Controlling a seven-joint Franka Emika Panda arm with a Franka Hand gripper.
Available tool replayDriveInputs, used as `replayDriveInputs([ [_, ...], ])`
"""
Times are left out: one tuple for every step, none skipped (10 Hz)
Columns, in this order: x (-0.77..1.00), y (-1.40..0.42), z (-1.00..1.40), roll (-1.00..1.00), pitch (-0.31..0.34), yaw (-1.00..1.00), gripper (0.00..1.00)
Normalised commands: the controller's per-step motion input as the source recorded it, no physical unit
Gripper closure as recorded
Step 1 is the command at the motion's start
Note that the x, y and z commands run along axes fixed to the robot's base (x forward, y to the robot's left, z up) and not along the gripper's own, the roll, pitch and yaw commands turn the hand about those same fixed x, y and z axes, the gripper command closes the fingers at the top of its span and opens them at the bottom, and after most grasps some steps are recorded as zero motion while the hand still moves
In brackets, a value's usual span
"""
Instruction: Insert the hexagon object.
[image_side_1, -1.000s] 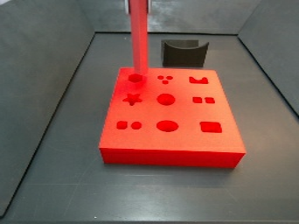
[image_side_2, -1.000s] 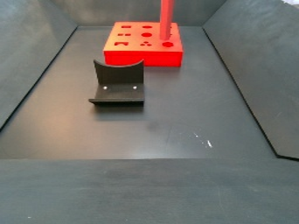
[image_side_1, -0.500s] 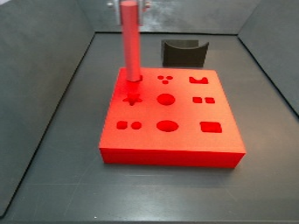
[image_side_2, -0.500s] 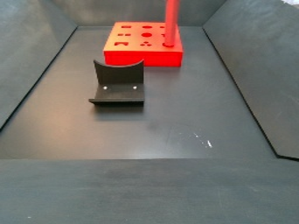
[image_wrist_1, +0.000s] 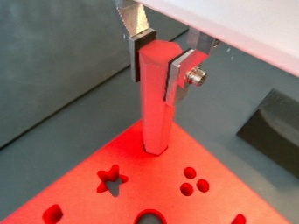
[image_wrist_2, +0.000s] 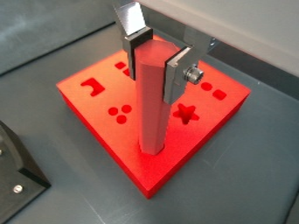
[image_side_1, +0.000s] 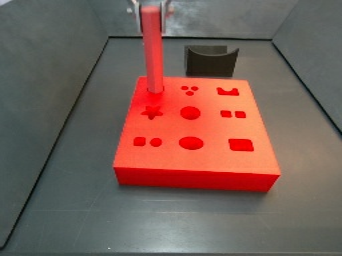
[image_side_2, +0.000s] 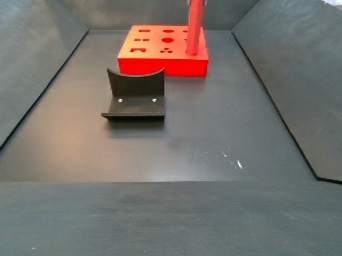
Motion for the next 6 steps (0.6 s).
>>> replayDriveInputs([
  [0.0, 0.0, -0.23, 0.08, 0.0, -0.03, 1.0],
  [0.08, -0.01, -0.27, 0.05, 0.0, 0.0, 1.0],
  [0.28, -0.13, -0.29, 0.0, 0.0, 0.07, 1.0],
  [0.0, -0.21, -0.67, 0.2, -0.077, 0.0, 1.0],
  [-0.08, -0.39, -0.39, 0.24, -0.003, 0.0, 1.0],
  [0.0, -0.19, -0.3, 0.21, 0.0, 0.0, 1.0],
])
